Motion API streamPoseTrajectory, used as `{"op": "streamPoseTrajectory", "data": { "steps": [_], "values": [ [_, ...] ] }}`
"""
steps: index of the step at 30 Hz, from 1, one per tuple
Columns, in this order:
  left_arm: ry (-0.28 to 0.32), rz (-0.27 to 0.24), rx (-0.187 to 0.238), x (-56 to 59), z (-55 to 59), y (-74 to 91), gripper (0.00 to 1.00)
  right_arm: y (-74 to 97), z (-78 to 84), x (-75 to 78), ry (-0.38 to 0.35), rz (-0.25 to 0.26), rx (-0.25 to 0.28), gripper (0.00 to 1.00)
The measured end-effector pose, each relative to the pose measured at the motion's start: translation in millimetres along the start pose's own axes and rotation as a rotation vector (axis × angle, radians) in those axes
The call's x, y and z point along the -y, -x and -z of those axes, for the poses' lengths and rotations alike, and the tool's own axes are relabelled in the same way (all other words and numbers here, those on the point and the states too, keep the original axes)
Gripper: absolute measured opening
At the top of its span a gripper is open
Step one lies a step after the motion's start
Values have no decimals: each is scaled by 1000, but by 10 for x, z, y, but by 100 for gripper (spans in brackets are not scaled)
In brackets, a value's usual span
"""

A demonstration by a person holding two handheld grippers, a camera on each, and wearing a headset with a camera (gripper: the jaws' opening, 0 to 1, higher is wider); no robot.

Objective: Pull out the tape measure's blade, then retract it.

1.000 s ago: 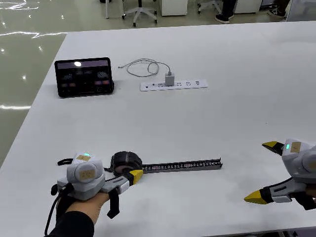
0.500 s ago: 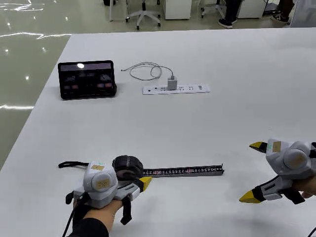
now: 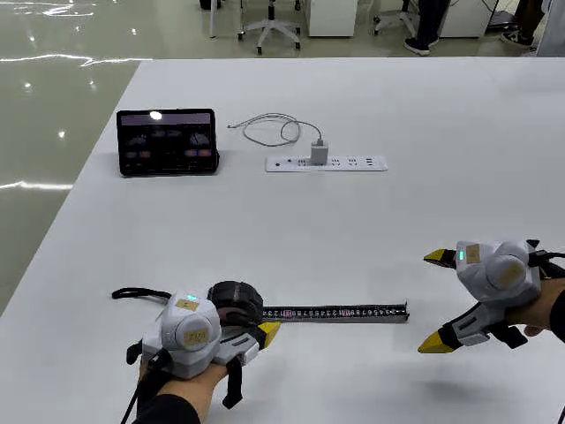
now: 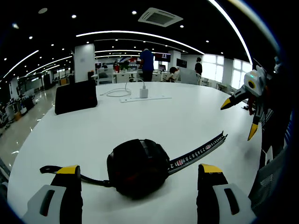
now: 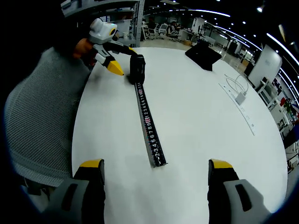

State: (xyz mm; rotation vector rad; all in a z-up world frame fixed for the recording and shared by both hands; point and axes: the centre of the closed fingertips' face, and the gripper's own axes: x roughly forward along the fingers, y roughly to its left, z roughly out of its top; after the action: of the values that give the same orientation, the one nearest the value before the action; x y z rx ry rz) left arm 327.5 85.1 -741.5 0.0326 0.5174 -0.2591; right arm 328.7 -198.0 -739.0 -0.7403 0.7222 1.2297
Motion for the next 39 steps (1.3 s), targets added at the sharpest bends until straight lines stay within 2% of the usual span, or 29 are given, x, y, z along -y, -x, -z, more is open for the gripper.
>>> {"op": "streamPoseTrajectory", "data": {
  "steps": [3,7,10,16,20,22,29,31,34,39],
  "values": [
    [-5,2,13,7,-22,-2,100,-75,28,-27,14,-49,-30,87],
    [-25,14,32,39,-43,-9,100,-156,57,15,24,-75,-54,85],
    [-25,20,36,45,-49,-20,100,-200,58,55,37,-98,-62,77],
    [-12,18,37,28,-49,-23,100,-271,34,-21,67,-153,-87,58],
    [-13,5,27,-21,-33,-26,100,-307,34,-47,83,-166,-97,47],
    [-6,-7,28,-63,-39,-17,100,-326,52,-56,115,-170,-113,42],
    [15,-15,29,-86,-28,-30,100,-410,168,-5,92,-170,-144,29],
    [20,-23,23,-107,-5,-35,100,-446,214,15,109,-169,-156,30],
    [29,-29,20,-121,4,-30,100,-458,228,30,109,-169,-161,26],
    [37,-22,17,-99,11,-27,100,-500,253,32,101,-170,-162,25]
  ]
}}
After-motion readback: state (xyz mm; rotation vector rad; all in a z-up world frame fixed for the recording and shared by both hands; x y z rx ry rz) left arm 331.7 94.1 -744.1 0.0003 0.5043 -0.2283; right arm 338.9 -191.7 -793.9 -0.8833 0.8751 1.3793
